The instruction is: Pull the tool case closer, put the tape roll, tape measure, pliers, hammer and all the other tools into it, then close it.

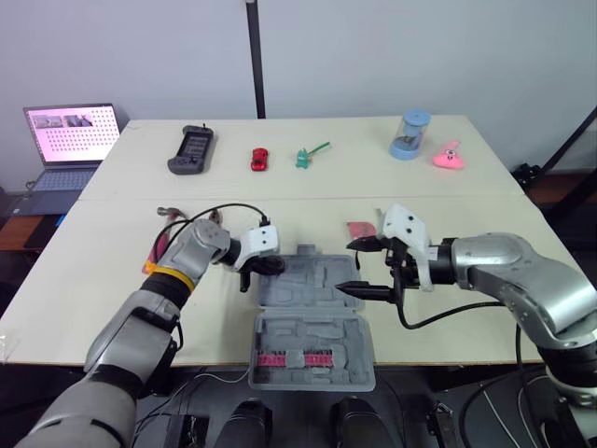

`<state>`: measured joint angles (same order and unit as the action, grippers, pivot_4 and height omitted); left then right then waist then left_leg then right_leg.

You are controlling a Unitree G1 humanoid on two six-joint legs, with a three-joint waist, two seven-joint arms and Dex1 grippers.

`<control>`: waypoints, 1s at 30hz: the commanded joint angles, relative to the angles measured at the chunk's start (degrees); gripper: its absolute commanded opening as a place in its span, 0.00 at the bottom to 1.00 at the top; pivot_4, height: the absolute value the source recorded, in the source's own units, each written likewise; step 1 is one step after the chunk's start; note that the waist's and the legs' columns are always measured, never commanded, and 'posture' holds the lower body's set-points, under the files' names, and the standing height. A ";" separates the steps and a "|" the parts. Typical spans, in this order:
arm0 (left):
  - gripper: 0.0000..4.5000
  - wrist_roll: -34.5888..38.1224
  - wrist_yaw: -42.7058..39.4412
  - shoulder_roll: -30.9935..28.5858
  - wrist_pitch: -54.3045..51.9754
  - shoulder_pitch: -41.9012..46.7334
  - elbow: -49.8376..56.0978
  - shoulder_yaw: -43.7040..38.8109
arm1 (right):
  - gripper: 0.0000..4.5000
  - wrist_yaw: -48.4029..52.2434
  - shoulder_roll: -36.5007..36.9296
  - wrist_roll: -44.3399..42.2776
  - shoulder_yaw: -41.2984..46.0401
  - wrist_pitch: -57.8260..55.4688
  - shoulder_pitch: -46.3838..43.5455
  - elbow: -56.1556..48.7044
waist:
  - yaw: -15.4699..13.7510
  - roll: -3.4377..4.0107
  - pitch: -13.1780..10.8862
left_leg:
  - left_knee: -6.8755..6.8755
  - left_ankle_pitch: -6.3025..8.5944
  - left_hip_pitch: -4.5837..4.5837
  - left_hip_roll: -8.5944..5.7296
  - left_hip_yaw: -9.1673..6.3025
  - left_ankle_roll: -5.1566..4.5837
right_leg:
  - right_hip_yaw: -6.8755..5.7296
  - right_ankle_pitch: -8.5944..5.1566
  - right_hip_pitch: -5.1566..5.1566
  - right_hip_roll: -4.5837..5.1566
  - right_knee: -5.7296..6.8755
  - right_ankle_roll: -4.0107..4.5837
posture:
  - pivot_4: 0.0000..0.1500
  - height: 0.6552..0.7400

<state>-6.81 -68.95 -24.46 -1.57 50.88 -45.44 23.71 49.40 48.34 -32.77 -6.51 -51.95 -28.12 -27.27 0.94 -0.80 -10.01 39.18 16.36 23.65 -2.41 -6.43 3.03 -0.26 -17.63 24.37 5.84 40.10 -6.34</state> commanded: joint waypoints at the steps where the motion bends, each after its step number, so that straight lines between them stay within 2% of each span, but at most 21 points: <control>1: 0.01 -0.49 -1.42 -0.16 -0.20 0.31 0.84 -0.47 | 1.00 -0.42 -0.24 -0.48 1.96 0.52 -0.13 -1.85 | 0.01 0.00 0.00 | 0.00 0.00 0.00 0.00 0.00 0.00 | 0.00 0.00 0.00 0.00 0.00 0.00 | 1.00 0.22; 7: 0.01 -0.67 -1.85 -0.22 -0.66 1.22 -0.35 -1.02 | 1.00 -1.02 -0.59 -0.18 1.38 0.50 -0.43 -1.13 | 0.02 0.00 0.00 | 0.00 0.00 0.00 0.00 0.00 0.00 | 0.00 0.00 0.00 0.00 0.00 0.00 | 1.00 0.22; 10: 0.23 0.35 -2.30 -0.26 -1.20 1.71 0.23 -2.07 | 1.00 -1.20 -0.53 0.01 1.30 0.47 -0.38 -0.83 | 0.02 0.00 0.00 | 0.00 0.00 0.00 0.00 0.00 0.00 | 0.00 0.00 0.00 0.00 0.01 0.00 | 1.00 0.22; 13: 0.56 1.60 -4.58 -0.91 -2.65 2.34 2.06 -3.04 | 1.00 -1.13 -0.35 -0.02 1.23 0.44 -0.27 -0.68 | 0.01 0.00 0.00 | 0.01 0.00 0.00 -0.01 0.01 0.00 | -0.01 0.00 0.00 0.00 0.01 0.00 | 1.00 0.22; 19: 0.56 4.49 -8.31 -4.07 -6.86 3.35 8.21 -6.56 | 1.00 -0.91 -0.19 -0.09 1.16 0.45 -0.11 -0.53 | 0.15 -0.01 -0.01 | 0.01 0.00 0.00 0.00 -0.01 0.00 | -0.01 0.00 0.00 -0.02 0.02 0.00 | 1.00 0.22; 25: 0.56 10.01 -5.07 -2.49 -8.45 0.05 9.72 -12.85 | 1.00 -0.93 -0.61 0.08 0.70 0.52 -0.67 -0.14 | 0.10 -0.01 0.00 | 0.03 0.00 0.00 0.02 -0.03 0.00 | 0.00 0.00 0.00 -0.01 0.02 0.00 | 1.00 0.22; 28: 0.39 10.28 -3.06 -1.61 -7.05 -2.63 9.05 -13.61 | 1.00 -0.86 -0.91 0.00 0.46 0.43 -1.10 0.02 | 0.15 -0.01 0.00 | 0.03 0.00 -0.01 0.02 -0.04 0.00 | -0.01 0.00 0.00 -0.01 0.03 0.00 | 1.00 0.22; 30: 0.39 10.53 -1.64 -0.93 -6.62 -3.86 8.68 -14.15 | 1.00 -0.67 -0.96 0.06 0.37 0.43 -1.35 0.19 | 0.12 -0.01 0.00 | 0.03 0.00 -0.01 0.02 -0.03 0.00 | 0.00 0.00 0.00 -0.01 0.04 0.00 | 1.00 0.22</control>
<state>2.57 -71.71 -25.43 -9.38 47.02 -37.23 11.37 48.40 47.53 -32.72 -6.52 -52.01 -28.14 -26.66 1.06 -0.81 -10.02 39.21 16.36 23.64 -2.39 -6.47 3.03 -0.26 -17.63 24.37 5.83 40.14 -6.33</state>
